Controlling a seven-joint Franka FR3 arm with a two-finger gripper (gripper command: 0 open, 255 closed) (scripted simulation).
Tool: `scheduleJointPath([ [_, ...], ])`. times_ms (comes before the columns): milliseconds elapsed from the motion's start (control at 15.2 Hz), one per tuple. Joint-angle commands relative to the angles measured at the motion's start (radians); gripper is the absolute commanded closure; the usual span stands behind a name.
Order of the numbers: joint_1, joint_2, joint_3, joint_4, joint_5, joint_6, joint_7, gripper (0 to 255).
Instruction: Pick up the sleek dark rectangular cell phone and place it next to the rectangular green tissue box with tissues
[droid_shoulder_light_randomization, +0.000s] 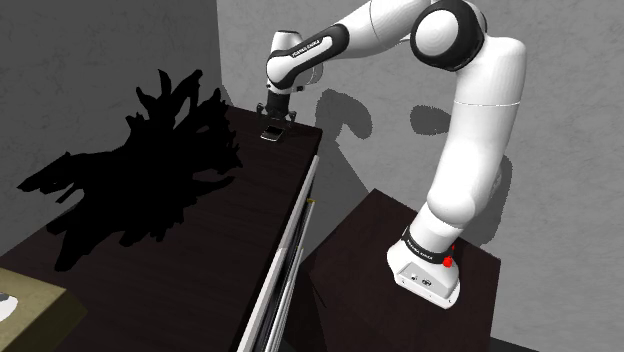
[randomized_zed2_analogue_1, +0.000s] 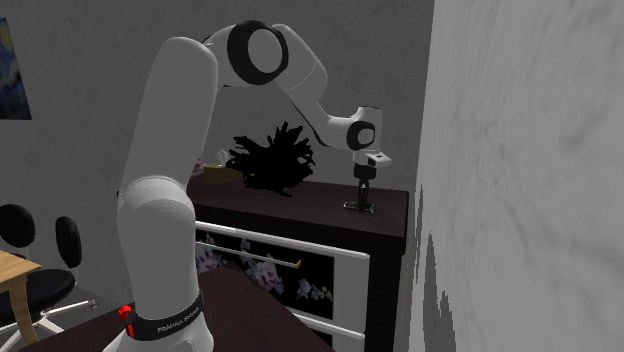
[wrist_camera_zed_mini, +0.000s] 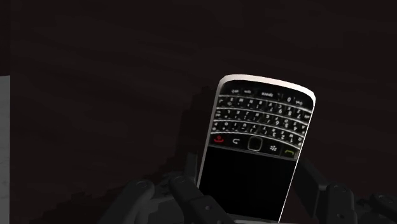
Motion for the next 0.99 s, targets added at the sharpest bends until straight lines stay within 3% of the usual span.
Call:
scheduleJointPath([
  [0, 0.0, -0.007, 0.0, 0.002, 0.001, -0.01, 0.0, 255],
  [924, -0.003, -0.087, 0.003, 0.087, 0.007, -0.175, 0.003, 255],
])
